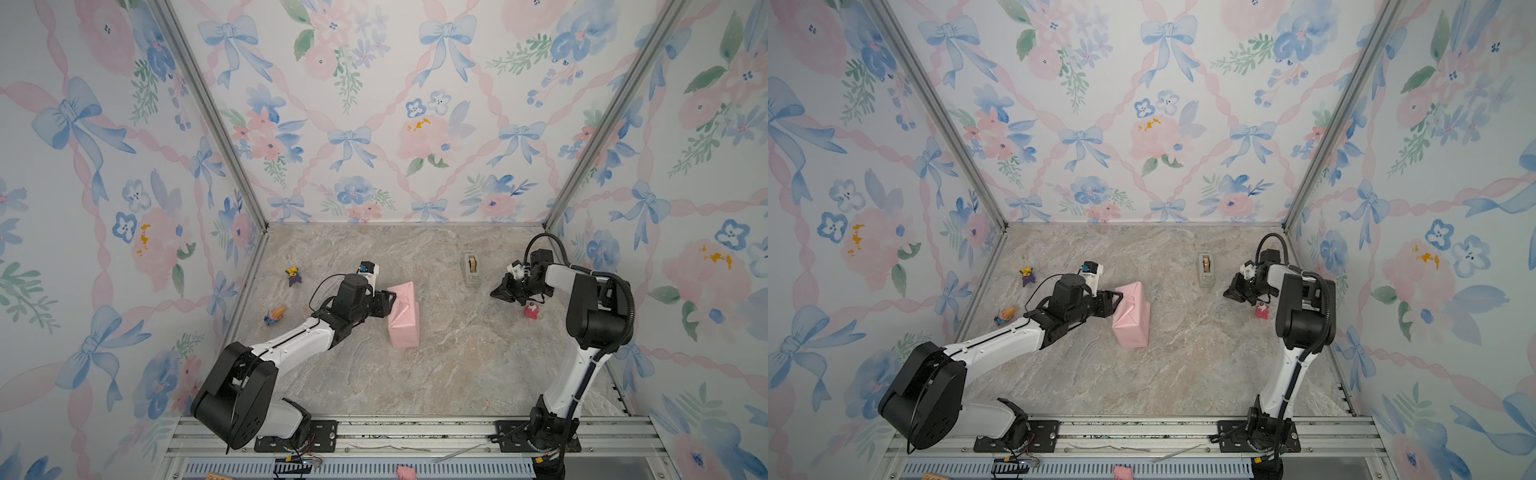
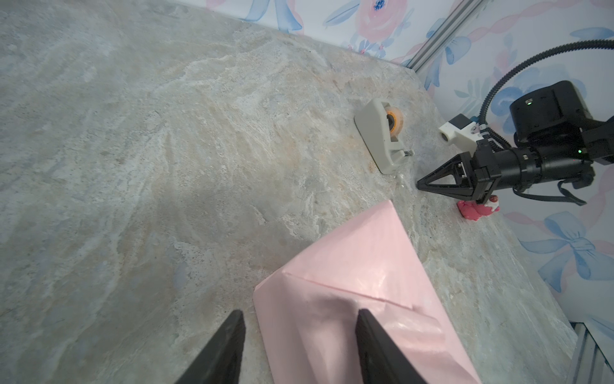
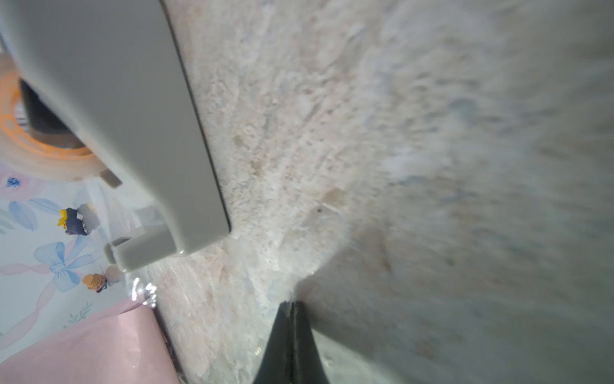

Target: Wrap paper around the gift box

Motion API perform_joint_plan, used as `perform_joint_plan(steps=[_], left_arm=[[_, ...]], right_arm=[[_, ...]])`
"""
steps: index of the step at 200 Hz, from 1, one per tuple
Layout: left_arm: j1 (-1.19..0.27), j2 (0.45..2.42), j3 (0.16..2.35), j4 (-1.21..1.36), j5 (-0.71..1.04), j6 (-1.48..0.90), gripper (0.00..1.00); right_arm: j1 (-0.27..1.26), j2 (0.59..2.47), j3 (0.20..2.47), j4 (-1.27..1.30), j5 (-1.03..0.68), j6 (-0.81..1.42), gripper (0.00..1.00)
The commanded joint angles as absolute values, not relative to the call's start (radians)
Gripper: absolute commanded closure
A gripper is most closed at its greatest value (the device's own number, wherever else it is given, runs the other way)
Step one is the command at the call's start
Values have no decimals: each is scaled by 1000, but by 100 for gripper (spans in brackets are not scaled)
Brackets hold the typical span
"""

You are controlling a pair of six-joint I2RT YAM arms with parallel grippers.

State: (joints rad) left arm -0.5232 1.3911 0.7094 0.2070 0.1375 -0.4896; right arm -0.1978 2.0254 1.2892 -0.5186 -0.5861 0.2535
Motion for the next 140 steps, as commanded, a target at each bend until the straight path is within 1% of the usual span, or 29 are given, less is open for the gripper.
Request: perform_joint_plan(steps=[1, 23, 44, 67, 83, 108, 118, 140], left_arm=[[-524, 1402, 677, 127, 98, -458, 44], [-523, 1403, 679, 127, 99, -458, 44], [-525, 1404, 683, 126, 102, -458, 44], [-528, 1409, 687, 129, 106, -458, 44], [-528, 1412, 688, 129, 107, -457, 44], [-535, 1414, 690, 129, 108, -456, 44], [-535, 1412, 690, 130, 107, -456, 44], [-535, 1410, 691, 130, 107, -453, 44]], right_arm=[[-218, 2018, 1253, -604, -442, 229, 100], [-211, 1940, 1213, -553, -547, 215, 100], [-167, 1811, 1190, -546, -664, 142, 100], [-66, 1686, 1225, -616, -746, 62, 100], [37, 1624, 1286, -685, -746, 13, 100], [211, 1610, 1408, -783, -787, -39, 100], [273, 1617, 1453, -809, -834, -49, 100], [371, 1649, 1529, -863, -880, -74, 100]])
